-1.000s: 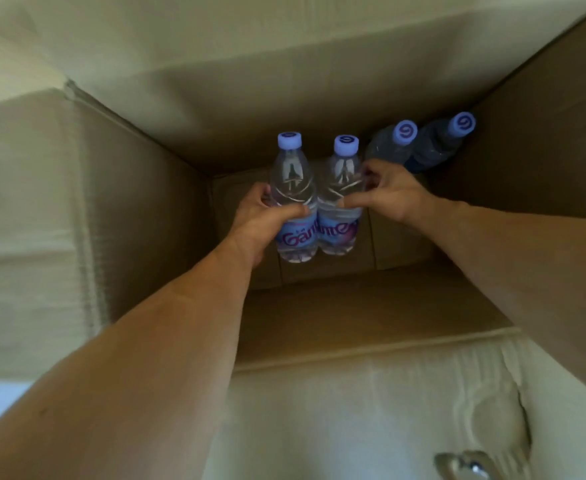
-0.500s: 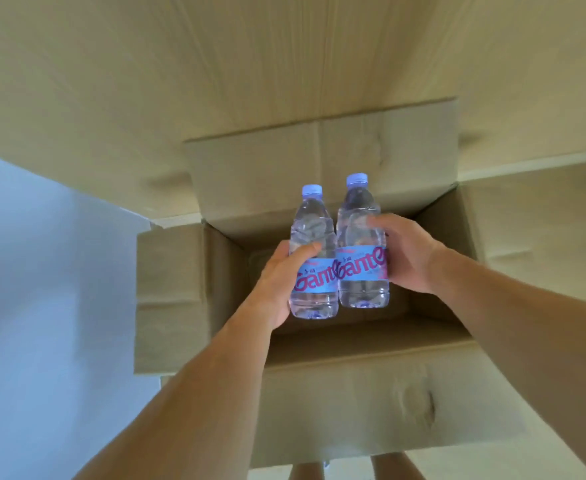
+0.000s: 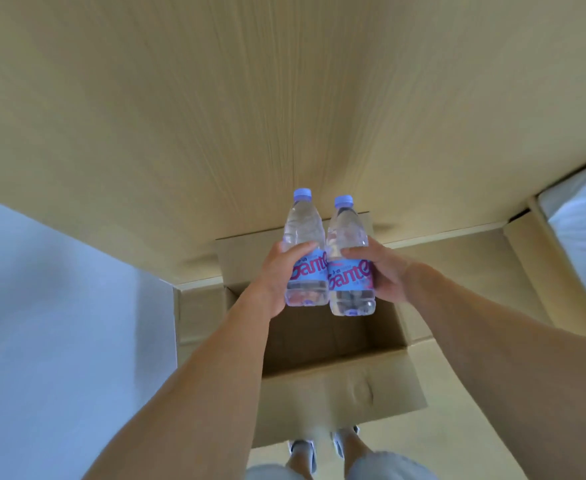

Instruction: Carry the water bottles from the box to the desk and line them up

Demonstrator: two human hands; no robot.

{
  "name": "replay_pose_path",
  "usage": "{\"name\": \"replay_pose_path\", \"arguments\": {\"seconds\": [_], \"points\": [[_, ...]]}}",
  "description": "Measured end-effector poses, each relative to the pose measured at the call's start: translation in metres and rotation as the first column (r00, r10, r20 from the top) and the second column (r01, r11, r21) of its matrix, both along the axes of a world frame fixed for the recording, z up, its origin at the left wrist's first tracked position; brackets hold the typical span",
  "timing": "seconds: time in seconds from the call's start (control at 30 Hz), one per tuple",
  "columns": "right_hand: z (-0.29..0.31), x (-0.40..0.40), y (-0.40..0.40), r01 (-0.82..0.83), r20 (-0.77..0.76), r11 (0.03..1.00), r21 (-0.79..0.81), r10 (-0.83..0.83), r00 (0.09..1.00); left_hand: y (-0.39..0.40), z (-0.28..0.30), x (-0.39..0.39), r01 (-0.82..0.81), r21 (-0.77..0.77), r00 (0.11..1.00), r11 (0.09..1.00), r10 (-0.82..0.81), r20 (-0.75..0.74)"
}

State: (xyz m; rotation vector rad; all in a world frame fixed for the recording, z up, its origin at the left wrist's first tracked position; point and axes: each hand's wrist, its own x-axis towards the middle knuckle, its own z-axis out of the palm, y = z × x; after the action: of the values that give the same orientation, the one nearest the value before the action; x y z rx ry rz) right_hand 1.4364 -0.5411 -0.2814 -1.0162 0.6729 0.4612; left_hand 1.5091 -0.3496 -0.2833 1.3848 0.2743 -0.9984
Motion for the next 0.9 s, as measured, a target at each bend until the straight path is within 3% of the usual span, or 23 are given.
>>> {"name": "replay_pose_path", "arguments": {"seconds": [0.17,0.37,0.63,0.9], "points": [[0.061,-0.015,0.011,0.093,-0.021,0.995,-0.043,-0.094,0.995,0.000,0.072,-0.006,0.015,-0.004,0.999,1.000,-0.015,0.043],[0.114,-0.027,0.026,0.196,0.008,0.980,0.020,-0.196,0.981,0.007,0.132,-0.014,0.070,-0.055,0.993,0.996,-0.064,0.103],[0.152,-0.036,0.022,0.213,0.192,0.977,0.002,-0.210,0.959,0.000,0.175,-0.020,0.102,-0.159,0.983,0.982,-0.075,0.165],[0.168,-0.068,0.009,0.311,0.207,0.950,0.014,-0.307,0.929,-0.023,0.182,-0.026,0.195,-0.139,0.971,0.971,-0.171,0.170]]}}
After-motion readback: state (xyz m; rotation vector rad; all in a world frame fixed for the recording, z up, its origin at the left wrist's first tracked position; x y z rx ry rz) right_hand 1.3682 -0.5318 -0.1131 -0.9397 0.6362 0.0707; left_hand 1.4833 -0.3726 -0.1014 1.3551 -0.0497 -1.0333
